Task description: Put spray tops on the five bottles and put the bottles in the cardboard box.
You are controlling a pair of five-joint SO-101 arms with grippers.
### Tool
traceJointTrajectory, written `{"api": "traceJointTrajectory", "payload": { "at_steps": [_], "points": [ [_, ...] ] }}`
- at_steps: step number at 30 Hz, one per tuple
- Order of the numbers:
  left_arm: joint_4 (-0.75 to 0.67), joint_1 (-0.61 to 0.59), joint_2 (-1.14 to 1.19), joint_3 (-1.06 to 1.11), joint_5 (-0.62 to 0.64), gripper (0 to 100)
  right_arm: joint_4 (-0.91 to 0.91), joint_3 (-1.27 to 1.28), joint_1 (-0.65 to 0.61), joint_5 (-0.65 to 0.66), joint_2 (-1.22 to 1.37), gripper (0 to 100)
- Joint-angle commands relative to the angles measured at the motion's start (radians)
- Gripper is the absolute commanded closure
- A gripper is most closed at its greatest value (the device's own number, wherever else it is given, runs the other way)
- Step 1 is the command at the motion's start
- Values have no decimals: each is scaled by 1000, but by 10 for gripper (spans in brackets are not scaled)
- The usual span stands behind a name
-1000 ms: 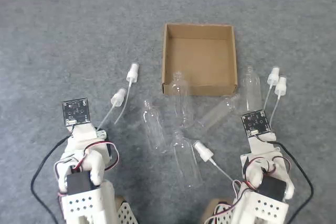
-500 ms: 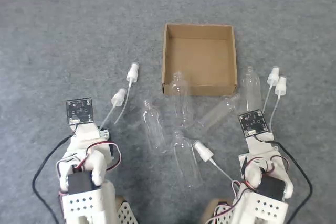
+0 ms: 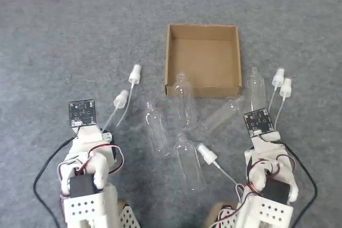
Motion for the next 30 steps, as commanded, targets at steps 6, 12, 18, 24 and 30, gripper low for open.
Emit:
{"api": "traceJointTrajectory", "payload": {
  "at_steps": [6,12,18,24,30],
  "points": [
    [-6,-3,-8,-4,2,988,-47,-198,4,2,-10,935],
    [-6,-3,-8,-4,2,988,-50,-376,24,-32,7,903],
    [-6,-3,-8,-4,2,988,-105,-586,79,-43,289,851],
    [-6,-3,-8,-4,2,988,-185,-865,150,-48,792,847],
    [-6,-5,-8,-4,2,988,-179,-1223,166,-104,1320,846]
  ]
}}
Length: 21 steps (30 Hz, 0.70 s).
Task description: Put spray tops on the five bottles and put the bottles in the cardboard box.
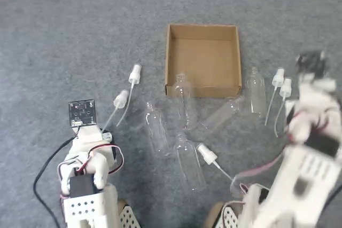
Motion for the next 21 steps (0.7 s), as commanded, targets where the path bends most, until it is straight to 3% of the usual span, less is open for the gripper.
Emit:
{"api": "traceJointTrajectory", "payload": {
  "at_steps": [1,12,21],
  "points": [
    [-6,-5,-8,-4,2,988,-12,-333,12,-80,426,846],
    [-6,-5,-8,-4,2,988,59,-867,8,-166,1121,850],
    [-6,-5,-8,-4,2,988,67,-1042,-24,-224,1330,848]
  ]
}}
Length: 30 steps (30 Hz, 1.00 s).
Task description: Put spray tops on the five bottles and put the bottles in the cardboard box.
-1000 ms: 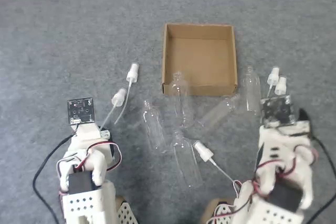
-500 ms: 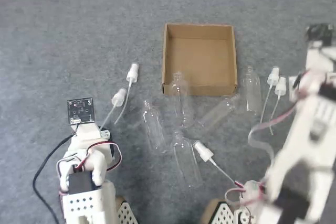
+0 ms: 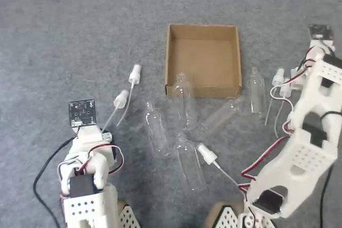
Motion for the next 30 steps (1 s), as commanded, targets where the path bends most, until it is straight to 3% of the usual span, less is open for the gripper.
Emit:
{"api": "traceJointTrajectory", "payload": {
  "at_steps": [1,9,23,28,30],
  "points": [
    [-6,-5,-8,-4,2,988,8,-95,-35,-28,-13,848],
    [-6,-5,-8,-4,2,988,-8,-95,-90,-95,-15,847],
    [-6,-5,-8,-4,2,988,-87,-94,-76,-97,139,851],
    [-6,-5,-8,-4,2,988,-77,-94,-54,-97,139,984],
    [-6,-5,-8,-4,2,988,-76,-94,-28,-89,133,984]
  ]
}}
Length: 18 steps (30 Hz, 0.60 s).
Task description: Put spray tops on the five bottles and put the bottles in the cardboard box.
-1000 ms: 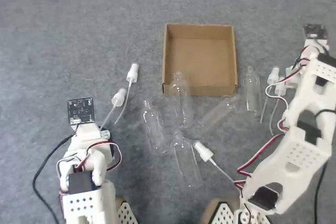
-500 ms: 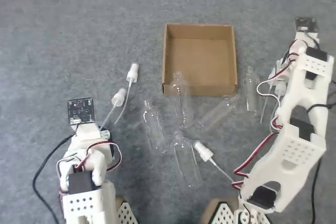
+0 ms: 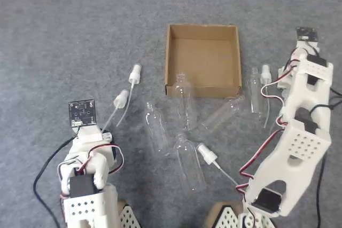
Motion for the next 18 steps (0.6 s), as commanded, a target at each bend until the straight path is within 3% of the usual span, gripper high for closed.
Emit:
{"api": "traceJointTrajectory", "payload": {
  "at_steps": [1,10,18],
  "points": [
    [-6,-5,-8,-4,2,988,-7,-43,51,2,-30,975],
    [-6,-5,-8,-4,2,988,134,-43,111,81,-225,992],
    [-6,-5,-8,-4,2,988,351,-43,-85,80,-503,992]
  ]
}}
